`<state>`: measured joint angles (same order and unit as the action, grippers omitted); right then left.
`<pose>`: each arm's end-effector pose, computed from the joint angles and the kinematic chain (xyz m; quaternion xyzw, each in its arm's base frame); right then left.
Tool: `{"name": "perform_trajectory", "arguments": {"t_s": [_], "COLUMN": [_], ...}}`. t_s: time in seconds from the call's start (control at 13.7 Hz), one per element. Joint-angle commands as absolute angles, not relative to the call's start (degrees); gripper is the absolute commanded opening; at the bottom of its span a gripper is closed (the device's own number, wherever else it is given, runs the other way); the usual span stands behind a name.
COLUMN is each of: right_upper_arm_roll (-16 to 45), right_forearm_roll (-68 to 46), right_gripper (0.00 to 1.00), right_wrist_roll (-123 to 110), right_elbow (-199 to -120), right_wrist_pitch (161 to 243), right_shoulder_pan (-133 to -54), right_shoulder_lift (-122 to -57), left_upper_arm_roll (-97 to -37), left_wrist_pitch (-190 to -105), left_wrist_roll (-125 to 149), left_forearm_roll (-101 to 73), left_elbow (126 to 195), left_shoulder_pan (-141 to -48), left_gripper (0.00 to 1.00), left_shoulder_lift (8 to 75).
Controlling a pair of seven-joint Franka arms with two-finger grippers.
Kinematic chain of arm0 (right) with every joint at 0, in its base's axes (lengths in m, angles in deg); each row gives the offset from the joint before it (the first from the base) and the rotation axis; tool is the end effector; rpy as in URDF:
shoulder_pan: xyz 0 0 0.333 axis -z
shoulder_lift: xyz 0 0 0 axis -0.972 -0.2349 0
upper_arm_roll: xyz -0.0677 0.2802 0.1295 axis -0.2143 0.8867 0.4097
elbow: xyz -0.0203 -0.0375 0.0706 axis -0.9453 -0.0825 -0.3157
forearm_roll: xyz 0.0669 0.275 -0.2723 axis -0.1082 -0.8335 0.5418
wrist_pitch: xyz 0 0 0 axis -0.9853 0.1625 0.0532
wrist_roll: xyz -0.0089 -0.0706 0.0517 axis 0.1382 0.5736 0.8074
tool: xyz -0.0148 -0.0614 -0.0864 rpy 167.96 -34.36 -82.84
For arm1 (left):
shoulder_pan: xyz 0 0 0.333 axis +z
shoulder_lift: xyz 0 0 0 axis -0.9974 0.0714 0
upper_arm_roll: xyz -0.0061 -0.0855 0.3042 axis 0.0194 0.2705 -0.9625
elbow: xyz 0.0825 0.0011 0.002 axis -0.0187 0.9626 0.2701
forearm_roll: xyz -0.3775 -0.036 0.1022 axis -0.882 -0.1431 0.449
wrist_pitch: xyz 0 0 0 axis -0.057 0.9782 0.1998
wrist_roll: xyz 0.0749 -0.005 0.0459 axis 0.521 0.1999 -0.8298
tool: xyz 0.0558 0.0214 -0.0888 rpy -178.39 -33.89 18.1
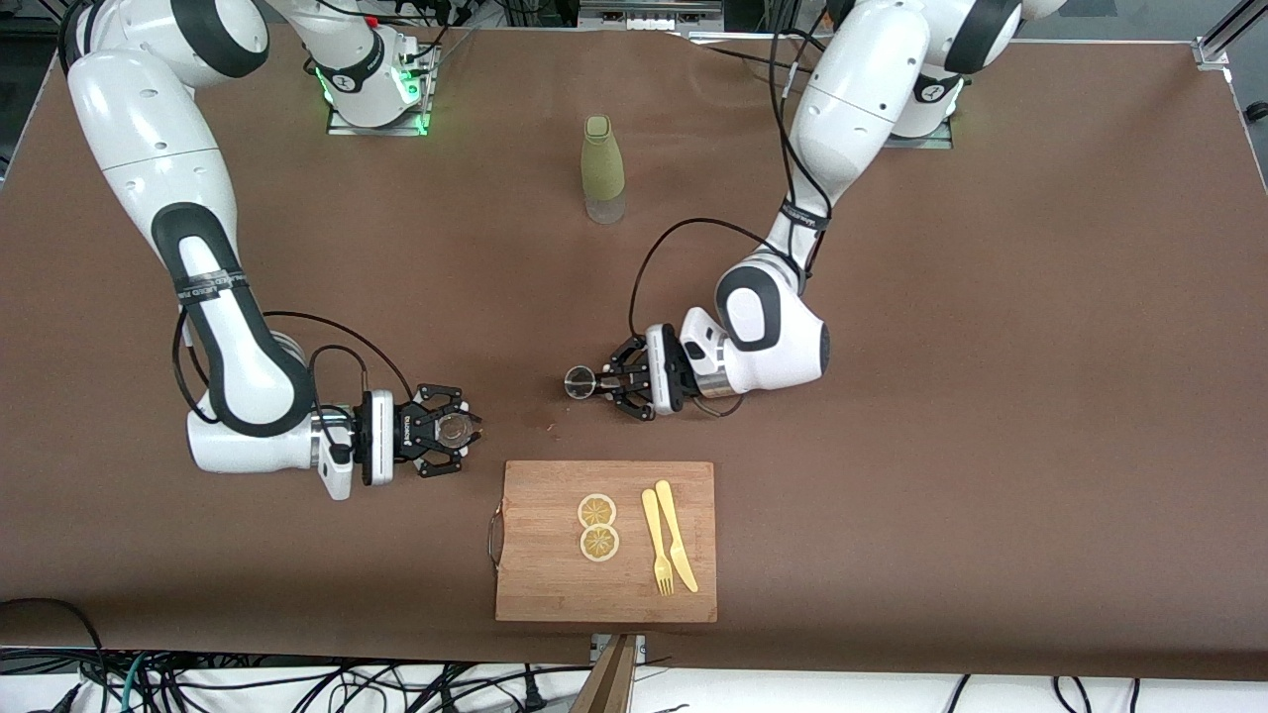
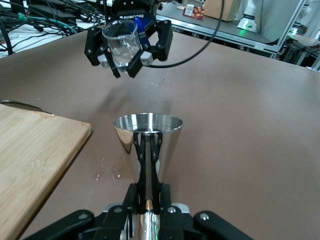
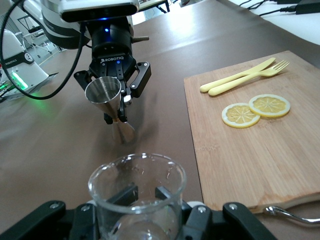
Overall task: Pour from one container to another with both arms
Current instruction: 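Carry the jigger with the left gripper over the glass held by the right gripper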
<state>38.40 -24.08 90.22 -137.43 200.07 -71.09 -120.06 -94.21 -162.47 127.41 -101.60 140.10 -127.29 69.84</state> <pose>0.7055 0.1581 0.1825 -0.6619 -0.5621 -0.2454 0.4310 0.6021 -0.4342 0.1586 0.6921 -0.5121 0.3226 0.3932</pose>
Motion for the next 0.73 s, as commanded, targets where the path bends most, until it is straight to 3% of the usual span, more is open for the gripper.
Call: {"name": "perform_trajectory", "arguments": {"t_s": [0.0,0.66], "right_upper_arm_roll": [40.98,45.73], "right_forearm_roll": [-20.55,-8.94], "right_gripper": [0.26,0.26], "right_wrist_roll": [85.08,74.34], "right_elbow": [-136.69,-134.67], "right_wrist_pitch": [202.38,202.92], "right_shoulder_pan": [-70.97,-71.05], "right_shoulder_lift": [-120.13,-119.96], "left_upper_arm_roll": [-96.15,-99.23], "left_wrist_pitch": [-166.11,-172.89], "left_wrist_roll": [120.65,109.64], "left_forearm_roll": [-102.85,-102.85], "left_elbow": [134.63,126.63], "left_shoulder_pan": [-130.55,-136.18], "left_gripper": [0.0,0.0], "left_shoulder_lift": [71.81,77.08]}}
